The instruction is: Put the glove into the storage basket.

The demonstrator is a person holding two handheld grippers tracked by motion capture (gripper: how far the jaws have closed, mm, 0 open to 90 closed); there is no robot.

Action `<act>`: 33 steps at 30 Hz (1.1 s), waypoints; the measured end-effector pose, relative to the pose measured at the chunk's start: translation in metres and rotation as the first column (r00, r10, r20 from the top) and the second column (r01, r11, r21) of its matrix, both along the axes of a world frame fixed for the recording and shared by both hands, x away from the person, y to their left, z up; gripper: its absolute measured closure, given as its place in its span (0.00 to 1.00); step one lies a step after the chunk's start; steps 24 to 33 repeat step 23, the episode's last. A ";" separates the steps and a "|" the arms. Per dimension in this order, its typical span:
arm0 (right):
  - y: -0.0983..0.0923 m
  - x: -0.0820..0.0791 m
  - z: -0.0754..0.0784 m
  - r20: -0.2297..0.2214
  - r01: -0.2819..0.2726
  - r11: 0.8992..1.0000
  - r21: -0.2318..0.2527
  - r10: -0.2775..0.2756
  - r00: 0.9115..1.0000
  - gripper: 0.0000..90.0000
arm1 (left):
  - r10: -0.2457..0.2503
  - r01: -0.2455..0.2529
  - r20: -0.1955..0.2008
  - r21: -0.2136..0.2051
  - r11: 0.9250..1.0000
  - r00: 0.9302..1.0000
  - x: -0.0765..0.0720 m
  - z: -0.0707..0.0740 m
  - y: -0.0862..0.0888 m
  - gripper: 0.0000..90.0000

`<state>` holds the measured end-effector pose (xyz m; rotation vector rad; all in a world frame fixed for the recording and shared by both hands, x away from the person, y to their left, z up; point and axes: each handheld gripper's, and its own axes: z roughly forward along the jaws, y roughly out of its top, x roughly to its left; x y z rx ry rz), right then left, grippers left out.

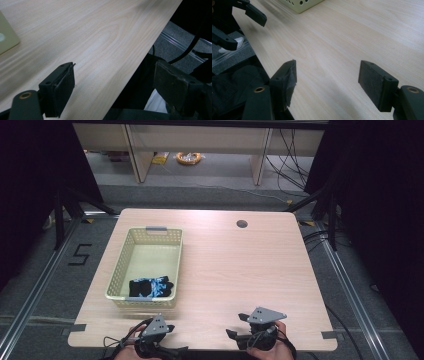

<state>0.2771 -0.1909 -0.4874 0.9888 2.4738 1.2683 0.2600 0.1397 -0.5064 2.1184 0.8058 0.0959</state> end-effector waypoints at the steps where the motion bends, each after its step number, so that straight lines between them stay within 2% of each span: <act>1: 0.000 -0.001 -0.001 -0.008 -0.010 1.000 0.014 0.010 1.000 0.35 | 0.003 -0.003 -0.005 0.001 1.000 1.000 -0.001 -0.001 0.000 0.19; 3: -0.001 -0.002 -0.002 -0.002 0.000 1.000 -0.002 0.000 1.000 0.35 | 0.016 -0.016 -0.018 -0.007 1.000 1.000 -0.002 -0.002 -0.002 0.19; 5: -0.001 -0.002 -0.004 -0.011 -0.008 1.000 -0.001 0.008 1.000 0.35 | 0.001 -0.001 -0.002 0.012 1.000 1.000 0.000 -0.002 0.000 0.19; 7: 0.000 -0.002 -0.004 -0.011 0.008 1.000 -0.005 -0.008 1.000 0.35 | -0.001 0.001 0.001 0.026 1.000 1.000 0.001 -0.002 0.001 0.19; 8: 0.000 0.000 -0.004 -0.016 -0.012 1.000 -0.002 0.012 1.000 0.35 | 0.011 -0.011 -0.006 0.004 1.000 1.000 0.000 -0.003 -0.001 0.19; 9: 0.000 -0.001 -0.004 -0.005 0.001 1.000 -0.003 -0.001 1.000 0.35 | 0.025 -0.025 -0.018 0.003 1.000 1.000 0.000 -0.004 -0.001 0.19; 11: 0.000 0.000 -0.005 -0.018 -0.017 1.000 0.001 0.017 1.000 0.35 | 0.021 -0.021 -0.018 0.006 1.000 1.000 0.000 -0.004 -0.001 0.19; 13: 0.001 -0.001 -0.006 -0.009 -0.007 1.000 -0.007 0.007 1.000 0.35 | 0.022 -0.022 -0.014 0.004 1.000 1.000 0.000 -0.004 -0.001 0.19; 14: 0.001 0.000 -0.006 -0.001 -0.007 1.000 -0.008 0.007 1.000 0.35 | 0.006 -0.006 -0.001 0.014 1.000 1.000 0.001 -0.003 -0.001 0.19; 18: 0.001 -0.001 -0.006 -0.009 -0.001 1.000 -0.013 0.001 1.000 0.35 | 0.008 -0.008 -0.005 0.008 1.000 1.000 0.001 -0.004 -0.001 0.19; 19: 0.001 0.000 -0.006 0.009 -0.004 1.000 -0.017 0.004 1.000 0.35 | 0.013 -0.013 -0.012 0.007 1.000 1.000 0.001 -0.004 -0.001 0.19; 20: 0.001 -0.001 -0.006 -0.007 0.007 1.000 -0.015 -0.007 1.000 0.35 | 0.018 -0.018 -0.014 0.015 1.000 1.000 0.001 -0.004 -0.001 0.19; 22: 0.001 -0.001 -0.006 -0.016 0.012 1.000 -0.015 -0.012 1.000 0.35 | 0.023 -0.023 -0.016 0.003 1.000 1.000 0.000 -0.004 -0.001 0.19; 33: 0.001 -0.001 -0.006 -0.013 0.012 1.000 -0.017 -0.012 1.000 0.35 | 0.023 -0.023 -0.015 0.005 1.000 1.000 0.000 -0.004 -0.001 0.19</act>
